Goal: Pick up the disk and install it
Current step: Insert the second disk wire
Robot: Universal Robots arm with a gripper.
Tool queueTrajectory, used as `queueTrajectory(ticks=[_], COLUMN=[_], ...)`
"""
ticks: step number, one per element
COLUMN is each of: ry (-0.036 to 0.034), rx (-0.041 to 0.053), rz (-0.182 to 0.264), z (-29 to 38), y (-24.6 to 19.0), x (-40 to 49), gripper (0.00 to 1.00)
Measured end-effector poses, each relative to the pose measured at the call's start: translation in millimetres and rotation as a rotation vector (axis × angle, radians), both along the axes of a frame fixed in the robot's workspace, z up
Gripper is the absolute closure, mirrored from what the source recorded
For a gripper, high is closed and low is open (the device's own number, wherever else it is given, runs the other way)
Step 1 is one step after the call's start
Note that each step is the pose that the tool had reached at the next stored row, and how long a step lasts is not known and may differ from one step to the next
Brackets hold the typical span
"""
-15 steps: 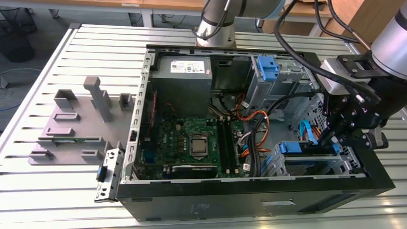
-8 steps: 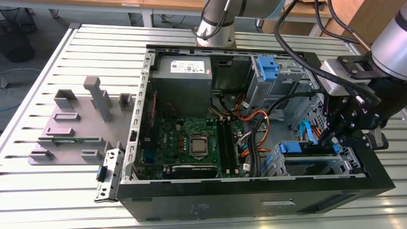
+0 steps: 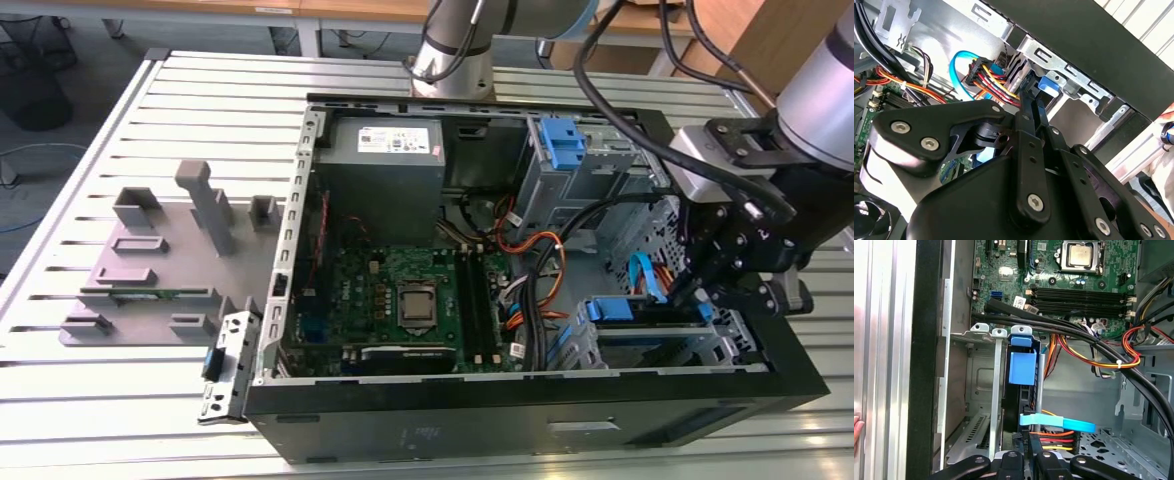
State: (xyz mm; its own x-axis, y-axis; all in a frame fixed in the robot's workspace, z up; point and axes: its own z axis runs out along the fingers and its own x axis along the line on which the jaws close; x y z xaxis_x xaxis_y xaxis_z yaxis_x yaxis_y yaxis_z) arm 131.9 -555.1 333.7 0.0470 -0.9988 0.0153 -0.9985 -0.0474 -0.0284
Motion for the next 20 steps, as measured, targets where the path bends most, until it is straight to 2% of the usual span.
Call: queueTrajectory(ticks=[7,13,14,17,20], ry=[0.0,0.0001,0.0001,0.0,0.0], rx=[0.0002,0.0017,0.0026,0.0151,0.017], rz=[0.0,0.0,0.0,0.0,0.0], z=[-0.3,2.0,2.1,2.0,1.8], y=[0.0,0.0,-0.2,-0.6,-0.9], x=[-0.1,-0.1,-0.1,-0.1,-0.1], gripper=[0.83,0.83,0.83,0.83,0.83])
